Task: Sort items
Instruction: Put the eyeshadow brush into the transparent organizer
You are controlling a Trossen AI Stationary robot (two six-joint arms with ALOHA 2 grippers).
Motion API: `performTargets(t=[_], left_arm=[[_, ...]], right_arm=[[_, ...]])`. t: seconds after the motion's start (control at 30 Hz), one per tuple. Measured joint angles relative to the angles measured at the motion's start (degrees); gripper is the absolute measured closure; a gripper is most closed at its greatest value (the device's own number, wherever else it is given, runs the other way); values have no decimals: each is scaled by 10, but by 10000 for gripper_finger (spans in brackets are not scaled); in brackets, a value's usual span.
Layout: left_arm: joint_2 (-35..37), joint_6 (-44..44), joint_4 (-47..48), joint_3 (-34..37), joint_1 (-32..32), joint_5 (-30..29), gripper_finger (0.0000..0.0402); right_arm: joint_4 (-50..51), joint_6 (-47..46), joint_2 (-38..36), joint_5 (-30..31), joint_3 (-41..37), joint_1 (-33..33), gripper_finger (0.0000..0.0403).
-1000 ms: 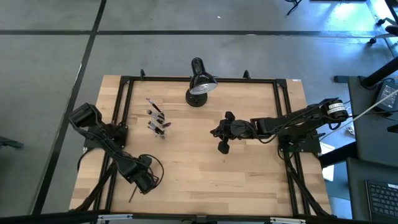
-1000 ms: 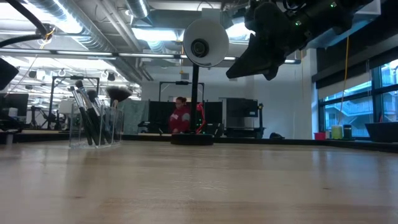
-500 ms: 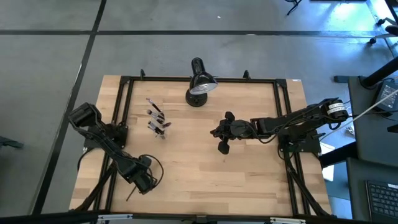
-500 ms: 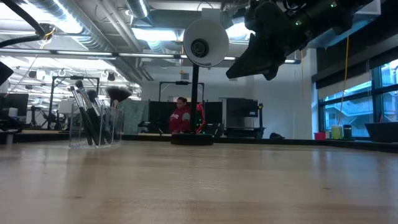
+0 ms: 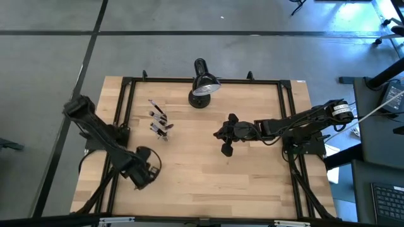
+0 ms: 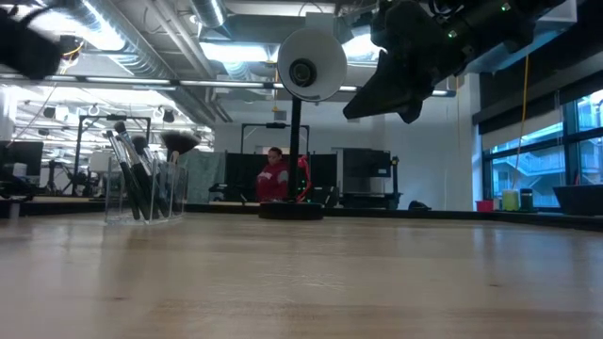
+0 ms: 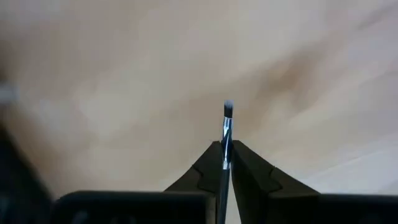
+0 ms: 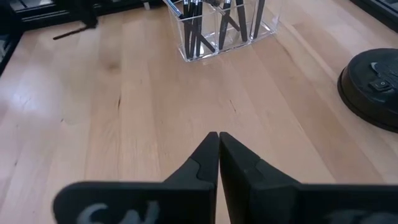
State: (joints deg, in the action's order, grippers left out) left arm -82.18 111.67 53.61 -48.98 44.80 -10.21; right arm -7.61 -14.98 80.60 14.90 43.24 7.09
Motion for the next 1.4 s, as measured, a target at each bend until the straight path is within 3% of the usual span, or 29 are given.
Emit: performTargets(t=[0.17, 0.3, 0.57, 0.87, 1.07, 1.4], left_arm=[[67, -14, 55, -16, -20, -158, 374], [107, -74, 57, -19, -54, -282, 377], [147, -236, 50, -31, -158, -367, 376], [189, -415, 49, -88, -252, -541, 375], [185, -409, 48, -57, -324, -632, 378], [166, -270, 22, 38, -434, -639, 379]], right_arm=[[3, -11, 0, -1, 0, 0, 389], [5, -11, 0, 0, 0, 3, 389], [13, -15, 0, 0, 0, 7, 389], [28, -26, 0, 0, 0, 7, 389], [36, -27, 0, 0, 0, 7, 389], [34, -25, 0, 5, 0, 6, 389]])
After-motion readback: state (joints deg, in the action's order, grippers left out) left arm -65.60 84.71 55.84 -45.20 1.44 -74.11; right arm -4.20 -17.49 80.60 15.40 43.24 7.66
